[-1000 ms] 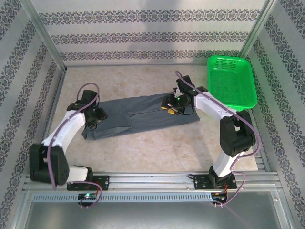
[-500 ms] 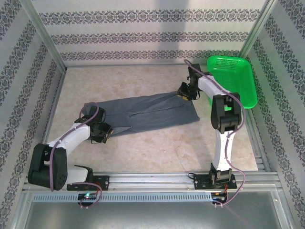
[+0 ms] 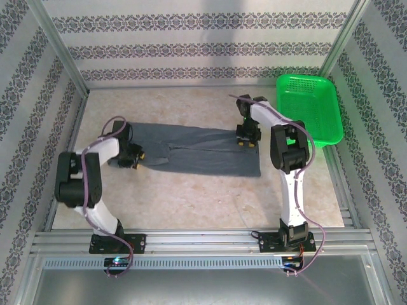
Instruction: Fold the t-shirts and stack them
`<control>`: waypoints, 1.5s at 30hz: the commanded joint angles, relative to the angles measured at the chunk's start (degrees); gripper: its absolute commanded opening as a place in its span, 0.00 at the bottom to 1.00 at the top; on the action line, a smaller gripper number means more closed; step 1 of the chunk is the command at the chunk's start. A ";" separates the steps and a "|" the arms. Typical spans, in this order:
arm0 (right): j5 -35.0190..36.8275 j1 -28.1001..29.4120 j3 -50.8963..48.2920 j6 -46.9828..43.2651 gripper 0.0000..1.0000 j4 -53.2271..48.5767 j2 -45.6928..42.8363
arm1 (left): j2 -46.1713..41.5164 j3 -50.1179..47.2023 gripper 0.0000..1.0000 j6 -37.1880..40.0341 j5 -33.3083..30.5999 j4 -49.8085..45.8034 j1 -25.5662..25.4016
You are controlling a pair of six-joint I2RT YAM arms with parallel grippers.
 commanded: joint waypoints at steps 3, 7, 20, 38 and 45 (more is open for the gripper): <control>1.95 2.81 -20.39 7.07 0.35 -2.36 -10.53 | 17.33 19.89 0.34 13.15 2.99 -4.61 0.52; -3.86 9.30 -33.74 14.61 0.36 1.49 -18.17 | 30.12 37.95 0.35 16.89 5.45 -7.98 -1.49; -22.06 31.60 -39.95 42.92 0.42 19.49 -19.55 | 53.55 73.10 0.45 10.25 13.73 -0.07 -13.61; -20.53 16.50 -49.79 31.26 0.56 11.96 -47.94 | 11.27 35.25 0.68 19.24 -0.08 -11.70 -14.94; -21.89 16.80 -54.92 19.96 0.51 7.73 -48.40 | -8.46 -0.10 0.43 15.87 15.81 -14.77 -21.60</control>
